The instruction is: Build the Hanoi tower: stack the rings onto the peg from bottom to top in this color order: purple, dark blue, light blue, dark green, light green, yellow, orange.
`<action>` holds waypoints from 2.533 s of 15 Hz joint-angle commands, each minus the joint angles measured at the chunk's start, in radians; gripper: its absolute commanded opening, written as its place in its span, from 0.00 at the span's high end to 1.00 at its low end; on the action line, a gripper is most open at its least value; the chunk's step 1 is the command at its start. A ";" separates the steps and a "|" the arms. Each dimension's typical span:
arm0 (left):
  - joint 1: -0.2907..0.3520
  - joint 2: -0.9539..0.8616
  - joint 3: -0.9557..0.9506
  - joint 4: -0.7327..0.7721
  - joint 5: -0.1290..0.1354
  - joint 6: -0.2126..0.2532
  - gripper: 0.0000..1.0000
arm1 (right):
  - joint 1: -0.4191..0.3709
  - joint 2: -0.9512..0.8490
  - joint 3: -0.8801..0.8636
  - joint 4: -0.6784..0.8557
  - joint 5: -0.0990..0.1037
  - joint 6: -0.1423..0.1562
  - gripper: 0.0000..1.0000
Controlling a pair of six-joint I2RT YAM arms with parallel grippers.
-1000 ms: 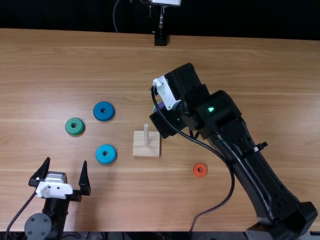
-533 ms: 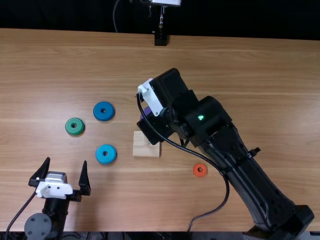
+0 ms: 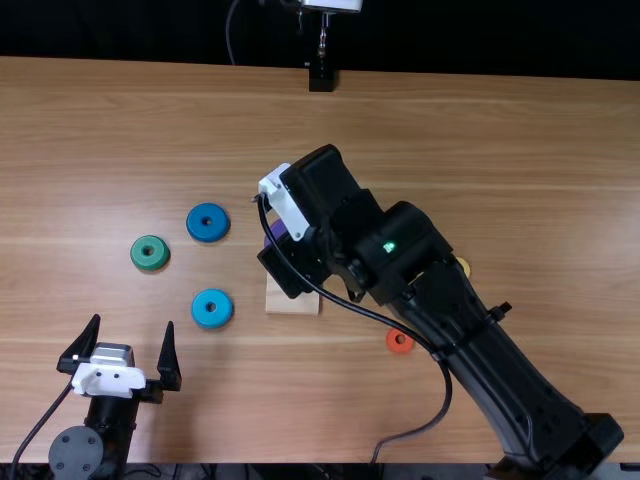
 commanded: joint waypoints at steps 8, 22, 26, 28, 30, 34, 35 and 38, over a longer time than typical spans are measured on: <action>0.007 -0.012 -0.025 0.004 -0.004 0.011 0.00 | -0.001 0.062 0.027 0.017 -0.004 0.011 1.00; 0.006 -0.012 -0.025 0.004 -0.004 0.009 0.00 | -0.006 0.069 -0.014 0.004 -0.006 0.005 1.00; 0.006 -0.012 -0.025 0.004 -0.004 0.011 0.00 | -0.006 0.101 -0.025 0.002 -0.004 0.005 1.00; 0.007 -0.012 -0.025 0.004 -0.004 0.009 0.00 | -0.009 0.101 -0.034 0.006 -0.001 0.005 1.00; 0.007 -0.012 -0.025 0.004 -0.004 0.011 0.00 | -0.009 0.101 -0.034 0.007 -0.001 0.001 1.00; 0.007 -0.012 -0.025 0.004 -0.004 0.011 0.00 | -0.009 0.101 -0.034 0.002 0.027 0.000 0.00; 0.007 -0.012 -0.025 0.004 -0.004 0.011 0.00 | -0.009 0.102 -0.036 0.002 0.038 0.000 0.00; 0.007 -0.012 -0.025 0.004 -0.004 0.009 0.00 | -0.009 0.102 -0.036 0.009 0.042 0.000 0.00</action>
